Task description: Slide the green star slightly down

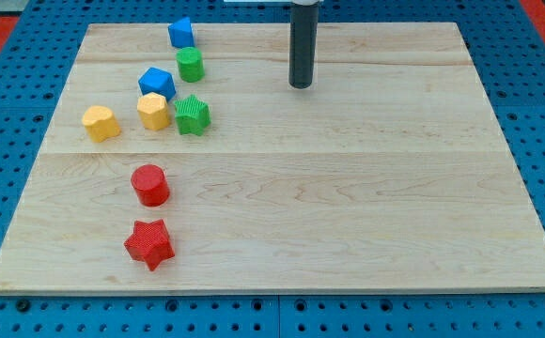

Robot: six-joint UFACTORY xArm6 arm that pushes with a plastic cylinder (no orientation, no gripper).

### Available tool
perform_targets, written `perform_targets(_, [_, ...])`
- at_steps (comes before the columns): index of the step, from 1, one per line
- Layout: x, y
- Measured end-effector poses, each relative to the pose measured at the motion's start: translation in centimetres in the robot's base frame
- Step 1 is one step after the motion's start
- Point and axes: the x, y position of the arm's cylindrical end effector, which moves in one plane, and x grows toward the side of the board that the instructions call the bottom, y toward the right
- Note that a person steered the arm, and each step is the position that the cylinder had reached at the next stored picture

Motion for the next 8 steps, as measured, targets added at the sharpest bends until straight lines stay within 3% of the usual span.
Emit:
perform_targets(2, [0.5,-7.1])
perform_targets(8, [10.1,-15.8])
